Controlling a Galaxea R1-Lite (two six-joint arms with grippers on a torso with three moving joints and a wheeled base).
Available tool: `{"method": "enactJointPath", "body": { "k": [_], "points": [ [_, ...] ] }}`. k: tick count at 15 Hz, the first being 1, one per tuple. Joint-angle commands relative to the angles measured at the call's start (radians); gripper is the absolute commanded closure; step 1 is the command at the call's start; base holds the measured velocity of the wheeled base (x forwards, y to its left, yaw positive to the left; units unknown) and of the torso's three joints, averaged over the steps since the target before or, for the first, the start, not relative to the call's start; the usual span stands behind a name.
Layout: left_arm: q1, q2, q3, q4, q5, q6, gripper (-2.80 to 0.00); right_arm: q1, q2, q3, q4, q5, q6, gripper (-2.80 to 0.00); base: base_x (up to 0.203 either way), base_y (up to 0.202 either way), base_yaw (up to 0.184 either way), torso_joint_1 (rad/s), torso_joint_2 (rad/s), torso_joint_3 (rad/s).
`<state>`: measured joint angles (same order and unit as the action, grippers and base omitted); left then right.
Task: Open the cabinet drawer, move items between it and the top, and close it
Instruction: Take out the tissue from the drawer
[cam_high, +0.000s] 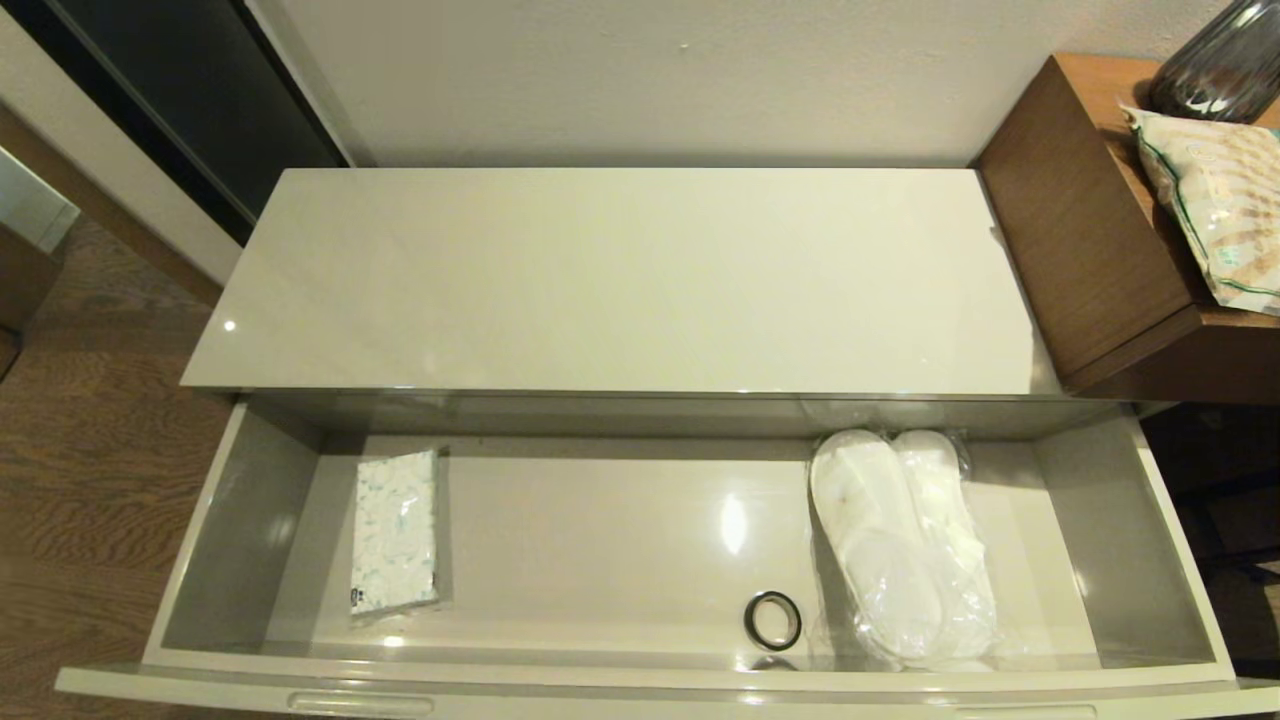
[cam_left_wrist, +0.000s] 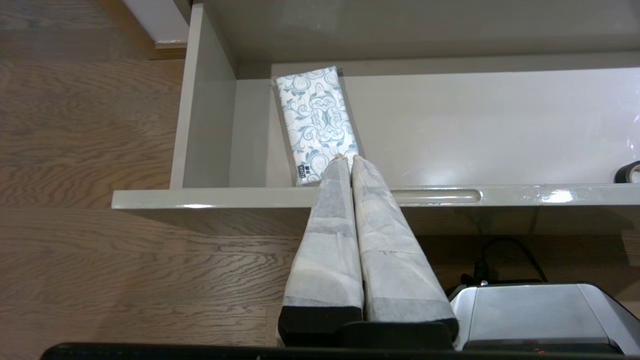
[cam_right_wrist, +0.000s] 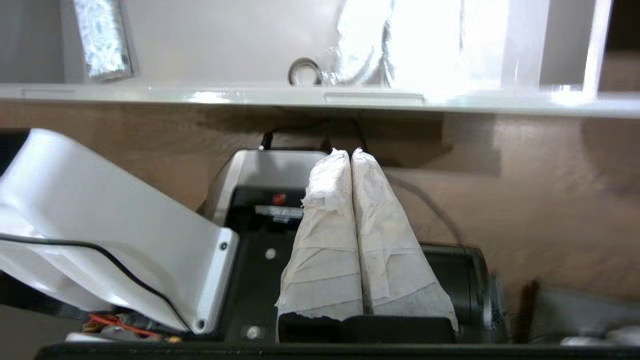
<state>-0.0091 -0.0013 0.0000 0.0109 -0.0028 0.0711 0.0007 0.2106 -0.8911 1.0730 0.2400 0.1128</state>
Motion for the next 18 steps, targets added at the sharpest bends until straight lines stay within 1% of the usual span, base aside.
{"method": "enactJointPath", "body": {
  "k": [1, 2, 3, 4, 6, 7, 8, 9, 10, 11, 12, 13, 16, 18],
  "points": [
    [0.000, 0.001, 0.002, 0.000, 0.000, 0.001, 0.00, -0.012, -0.088, 0.084, -0.072, 0.016, 0.004, 0.00, 0.000, 0.000, 0.000, 0.000, 0.00, 0.000],
    [0.001, 0.001, 0.001, 0.000, 0.000, 0.001, 0.00, -0.012, -0.122, 0.149, -0.205, 0.016, 0.006, 0.00, 0.000, 0.000, 0.000, 0.000, 0.00, 0.000],
    [0.001, 0.001, 0.001, 0.000, 0.000, 0.001, 0.00, -0.011, -0.140, 0.241, -0.401, 0.002, 0.007, 0.00, 0.000, 0.000, 0.000, 0.000, 0.00, 0.000],
    [0.001, 0.001, 0.000, 0.000, 0.000, 0.001, 0.00, -0.011, -0.150, 0.357, -0.594, -0.031, 0.007, 0.00, 0.000, 0.000, 0.000, 0.000, 0.00, 0.000],
    [0.000, 0.001, 0.000, 0.000, 0.000, 0.001, 0.00, -0.010, -0.160, 0.596, -0.906, -0.094, -0.014, 0.00, 0.000, 0.000, 0.000, 0.000, 0.00, 0.000],
    [0.000, 0.001, 0.001, 0.000, 0.000, 0.001, 0.00, -0.010, -0.164, 0.718, -1.027, -0.115, -0.041, 0.00, 0.000, 0.000, 0.000, 0.000, 0.00, 0.000],
    [0.000, 0.001, 0.000, 0.000, 0.000, 0.001, 0.00, -0.010, -0.167, 0.815, -1.119, -0.129, -0.064, 0.00, 0.000, 0.000, 0.000, 0.000, 0.00, 0.000],
    [0.000, 0.001, 0.001, 0.000, 0.000, 0.001, 0.00, -0.010, -0.170, 0.879, -1.154, -0.143, -0.084, 0.00, 0.000, 0.000, 0.000, 0.000, 0.00, 0.000],
    [0.001, 0.001, 0.000, 0.000, 0.000, 0.001, 0.00, -0.010, -0.175, 0.900, -1.156, -0.175, -0.106, 0.00, 0.000, 0.000, 0.000, 0.000, 0.00, 0.000],
    [0.000, 0.001, 0.002, 0.000, 0.000, -0.002, 0.00, -0.010, -0.178, 0.894, -1.145, -0.249, -0.107, 0.00, 0.000, 0.000, 0.000, 0.000, 0.00, 0.000],
    [0.000, 0.001, 0.000, 0.000, 0.000, -0.002, 0.00, -0.010, -0.179, 0.891, -1.140, -0.262, -0.097, 0.00, 0.000, 0.000, 0.000, 0.000, 0.00, 0.000],
    [0.001, 0.001, 0.000, 0.000, 0.000, -0.002, 0.00, -0.010, -0.180, 0.890, -1.111, -0.254, -0.088, 0.00, 0.000, 0.000, 0.000, 0.000, 0.00, 0.000],
    [0.000, 0.001, 0.001, 0.000, 0.000, -0.002, 0.00, -0.010, -0.180, 0.868, -1.015, -0.248, -0.094, 0.00, 0.000, 0.000, 0.000, 0.000, 0.00, 0.000],
    [0.000, 0.001, 0.001, 0.000, 0.000, -0.002, 0.00, -0.010, -0.180, 0.869, -1.019, -0.248, -0.093, 0.00, 0.000, 0.000, 0.000, 0.000, 0.00, 0.000]
  ]
}}
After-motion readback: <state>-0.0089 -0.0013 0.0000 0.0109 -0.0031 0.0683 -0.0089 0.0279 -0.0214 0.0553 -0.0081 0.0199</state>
